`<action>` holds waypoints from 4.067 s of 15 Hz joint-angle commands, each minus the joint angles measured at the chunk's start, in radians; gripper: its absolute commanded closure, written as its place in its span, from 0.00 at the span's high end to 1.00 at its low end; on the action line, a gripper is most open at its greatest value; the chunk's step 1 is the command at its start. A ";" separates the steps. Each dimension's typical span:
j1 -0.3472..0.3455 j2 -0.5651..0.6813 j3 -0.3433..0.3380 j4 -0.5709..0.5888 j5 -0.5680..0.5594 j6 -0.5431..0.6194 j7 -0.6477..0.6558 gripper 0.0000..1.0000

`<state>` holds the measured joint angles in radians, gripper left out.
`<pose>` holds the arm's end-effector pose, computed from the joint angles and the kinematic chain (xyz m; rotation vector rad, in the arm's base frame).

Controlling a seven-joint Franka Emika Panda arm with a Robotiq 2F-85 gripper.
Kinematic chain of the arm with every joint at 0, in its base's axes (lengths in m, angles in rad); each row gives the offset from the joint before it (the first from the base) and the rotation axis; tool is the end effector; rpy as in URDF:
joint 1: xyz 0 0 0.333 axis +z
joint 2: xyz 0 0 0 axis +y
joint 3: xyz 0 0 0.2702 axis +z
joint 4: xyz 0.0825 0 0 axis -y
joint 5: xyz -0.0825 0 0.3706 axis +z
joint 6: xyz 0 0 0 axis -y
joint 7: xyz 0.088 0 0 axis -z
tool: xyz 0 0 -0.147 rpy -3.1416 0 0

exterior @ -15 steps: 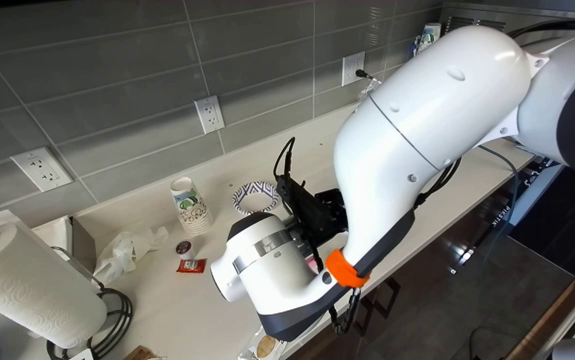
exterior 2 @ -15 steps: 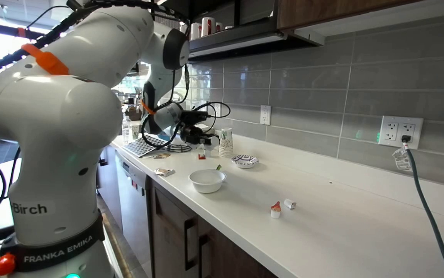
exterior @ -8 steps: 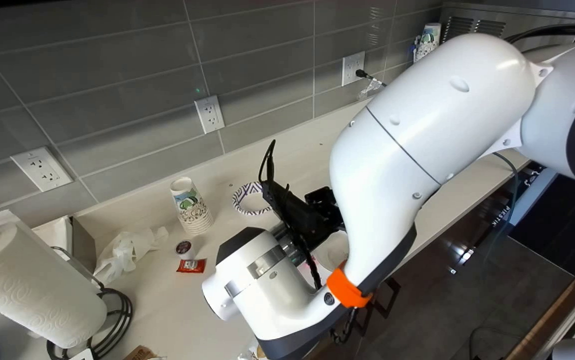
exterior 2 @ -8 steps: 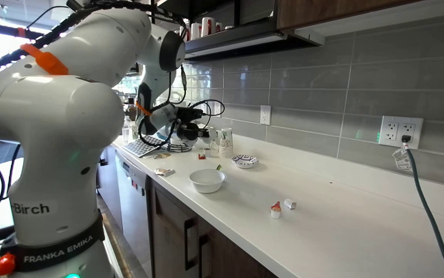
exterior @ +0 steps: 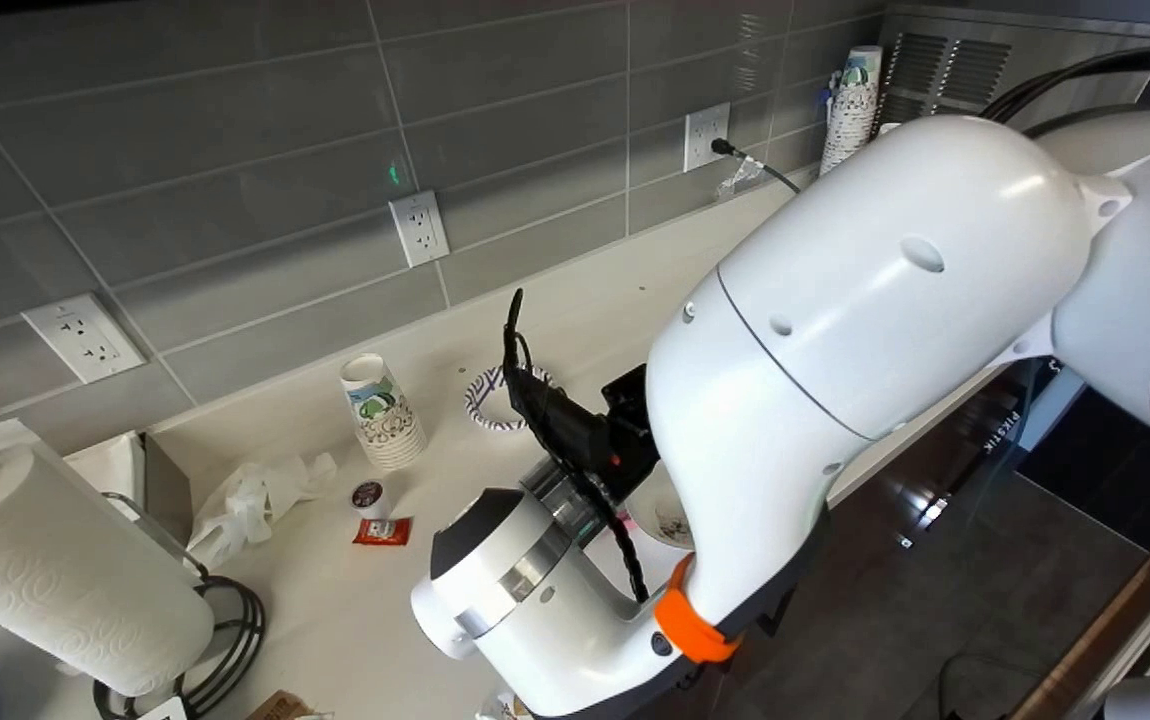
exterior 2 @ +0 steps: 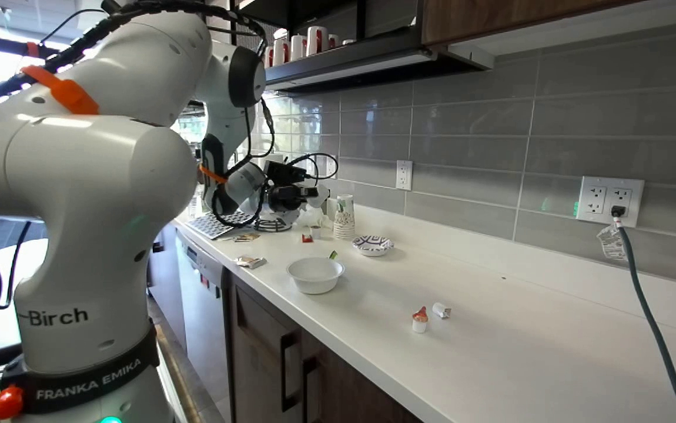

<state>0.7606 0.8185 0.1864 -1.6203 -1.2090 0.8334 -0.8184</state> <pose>0.4178 0.2919 0.1993 0.8192 1.2079 -1.3429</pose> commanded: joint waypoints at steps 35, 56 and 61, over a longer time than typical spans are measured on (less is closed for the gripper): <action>-0.425 -0.250 0.182 -0.180 0.262 0.579 0.494 0.13; -0.496 -0.403 0.091 -0.304 0.465 0.844 0.776 0.13; -0.495 -0.410 0.064 -0.285 0.622 0.928 0.914 0.13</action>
<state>0.2589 0.4125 0.2656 -1.9079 -0.6772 1.7049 0.0156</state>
